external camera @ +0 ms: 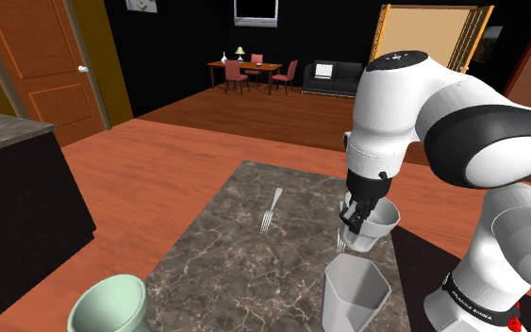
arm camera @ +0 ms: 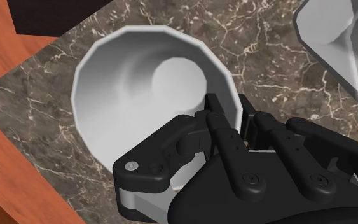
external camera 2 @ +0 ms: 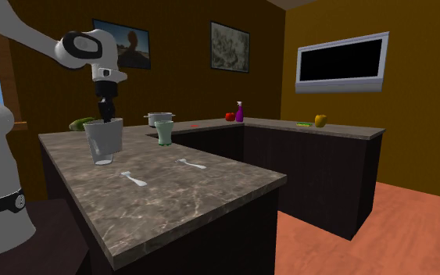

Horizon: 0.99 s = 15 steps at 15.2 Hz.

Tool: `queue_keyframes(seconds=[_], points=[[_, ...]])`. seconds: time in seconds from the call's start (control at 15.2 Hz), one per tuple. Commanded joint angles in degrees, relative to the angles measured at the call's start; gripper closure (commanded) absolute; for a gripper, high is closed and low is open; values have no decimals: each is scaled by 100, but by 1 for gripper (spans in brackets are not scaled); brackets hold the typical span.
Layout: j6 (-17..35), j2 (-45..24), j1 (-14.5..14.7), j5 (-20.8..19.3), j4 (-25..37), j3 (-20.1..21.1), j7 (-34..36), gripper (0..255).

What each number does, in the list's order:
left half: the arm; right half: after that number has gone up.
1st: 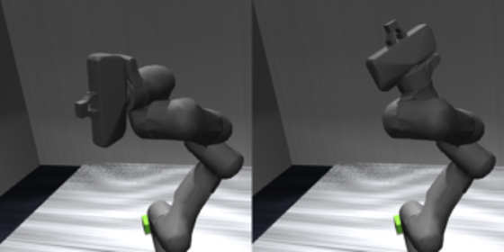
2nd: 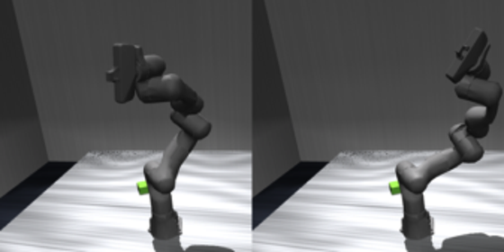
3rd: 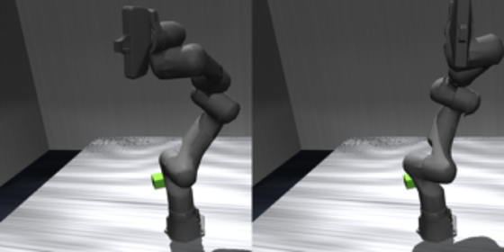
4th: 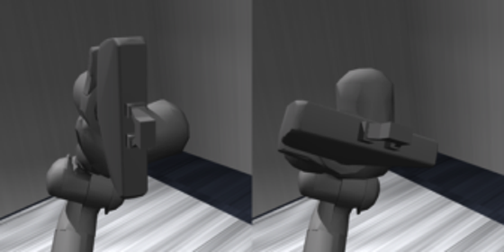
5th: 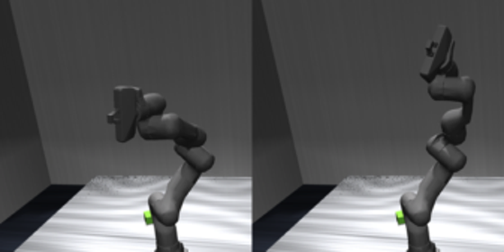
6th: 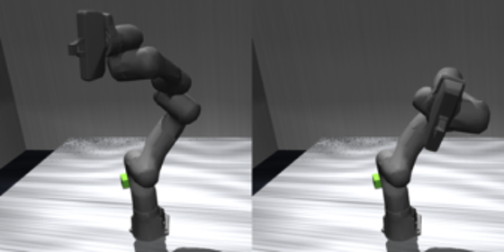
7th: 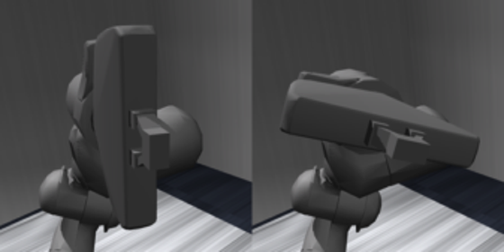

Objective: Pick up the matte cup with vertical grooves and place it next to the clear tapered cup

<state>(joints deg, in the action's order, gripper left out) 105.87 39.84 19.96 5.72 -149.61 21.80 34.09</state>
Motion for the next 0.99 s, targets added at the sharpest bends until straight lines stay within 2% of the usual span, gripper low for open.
queue_keyframes(seconds=[0.0,0.92], points=[[184,-52,-4,9,-128,27,10,255],[1420,-565,-24,94,-864,305,177,255]])
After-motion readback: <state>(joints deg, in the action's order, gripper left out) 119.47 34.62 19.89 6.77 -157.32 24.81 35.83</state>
